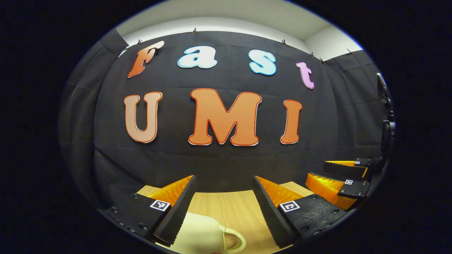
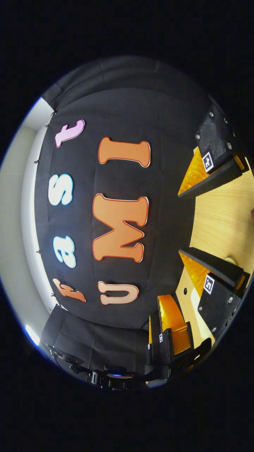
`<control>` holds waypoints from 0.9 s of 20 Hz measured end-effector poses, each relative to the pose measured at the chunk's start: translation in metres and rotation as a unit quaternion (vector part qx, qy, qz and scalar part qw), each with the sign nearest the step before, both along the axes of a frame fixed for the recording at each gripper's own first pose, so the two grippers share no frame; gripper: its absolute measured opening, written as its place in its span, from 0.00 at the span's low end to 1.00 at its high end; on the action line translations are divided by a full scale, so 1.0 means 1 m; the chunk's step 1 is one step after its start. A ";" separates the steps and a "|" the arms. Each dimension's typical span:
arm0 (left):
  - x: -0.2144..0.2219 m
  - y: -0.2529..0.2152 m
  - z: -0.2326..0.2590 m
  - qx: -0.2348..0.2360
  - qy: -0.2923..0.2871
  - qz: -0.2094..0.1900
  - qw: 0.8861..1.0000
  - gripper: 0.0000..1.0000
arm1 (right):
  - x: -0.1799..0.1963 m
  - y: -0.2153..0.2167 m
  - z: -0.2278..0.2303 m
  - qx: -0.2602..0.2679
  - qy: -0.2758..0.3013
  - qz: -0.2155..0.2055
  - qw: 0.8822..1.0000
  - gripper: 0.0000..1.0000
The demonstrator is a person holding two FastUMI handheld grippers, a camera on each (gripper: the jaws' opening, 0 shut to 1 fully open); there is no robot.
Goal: First open the suitcase, pack the skin care products into it, and then close the suitcase.
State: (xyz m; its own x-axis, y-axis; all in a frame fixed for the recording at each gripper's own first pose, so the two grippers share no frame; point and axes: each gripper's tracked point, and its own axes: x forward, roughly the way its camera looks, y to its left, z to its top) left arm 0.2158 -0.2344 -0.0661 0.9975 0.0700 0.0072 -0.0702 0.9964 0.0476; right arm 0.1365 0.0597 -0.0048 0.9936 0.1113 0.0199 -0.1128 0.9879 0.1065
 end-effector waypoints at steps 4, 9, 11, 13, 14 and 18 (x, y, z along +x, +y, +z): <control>0.001 0.001 -0.004 -0.002 -0.001 -0.013 1.000 0.97 | -0.001 0.000 0.004 -0.002 -0.006 -0.013 1.000 0.90; 0.004 -0.003 -0.002 0.018 -0.014 -0.034 0.999 0.96 | -0.001 0.003 0.008 -0.004 -0.009 -0.029 1.000 0.87; 0.007 -0.003 -0.005 0.018 -0.011 -0.043 0.999 0.97 | -0.002 0.006 0.009 -0.001 -0.008 -0.034 0.999 0.87; 0.007 0.003 -0.007 0.025 -0.008 -0.042 0.999 0.94 | -0.001 0.010 0.009 0.007 -0.005 -0.035 0.999 0.87; 0.007 0.007 -0.007 0.030 -0.008 -0.041 0.999 0.95 | -0.001 0.011 0.009 0.008 -0.002 -0.040 0.999 0.92; 0.007 0.019 -0.012 0.030 -0.006 -0.046 0.998 0.96 | 0.001 0.017 0.009 0.002 -0.001 -0.051 0.999 0.93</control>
State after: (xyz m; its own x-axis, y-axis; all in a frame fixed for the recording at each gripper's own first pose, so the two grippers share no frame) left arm 0.2229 -0.2156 -0.0785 0.9995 -0.0230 0.0210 0.0206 0.9940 0.1078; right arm 0.1378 0.0767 0.0047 0.9997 0.0098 0.0213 -0.0121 0.9938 0.1102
